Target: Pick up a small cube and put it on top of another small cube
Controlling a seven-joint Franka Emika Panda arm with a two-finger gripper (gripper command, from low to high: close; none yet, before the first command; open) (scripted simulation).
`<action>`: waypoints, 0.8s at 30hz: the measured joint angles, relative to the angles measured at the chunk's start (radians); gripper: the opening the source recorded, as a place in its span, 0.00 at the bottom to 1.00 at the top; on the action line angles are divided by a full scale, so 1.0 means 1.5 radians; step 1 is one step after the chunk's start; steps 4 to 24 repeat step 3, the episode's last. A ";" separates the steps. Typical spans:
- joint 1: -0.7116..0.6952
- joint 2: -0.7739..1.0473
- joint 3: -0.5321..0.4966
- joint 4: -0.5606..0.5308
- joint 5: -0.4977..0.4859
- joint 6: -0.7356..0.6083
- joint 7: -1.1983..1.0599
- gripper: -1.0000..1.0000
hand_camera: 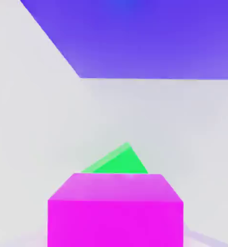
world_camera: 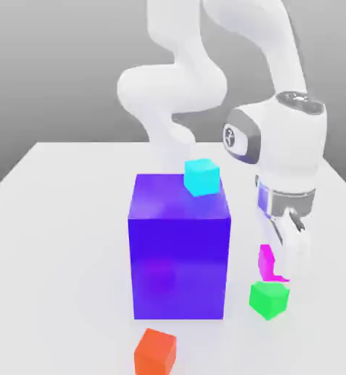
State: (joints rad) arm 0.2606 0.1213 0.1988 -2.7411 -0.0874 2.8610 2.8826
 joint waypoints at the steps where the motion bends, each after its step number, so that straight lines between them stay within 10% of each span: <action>1: 0.000 0.000 0.000 0.000 0.000 0.000 0.000 1.00; 24: 0.000 0.000 0.000 0.000 0.000 0.000 0.000 1.00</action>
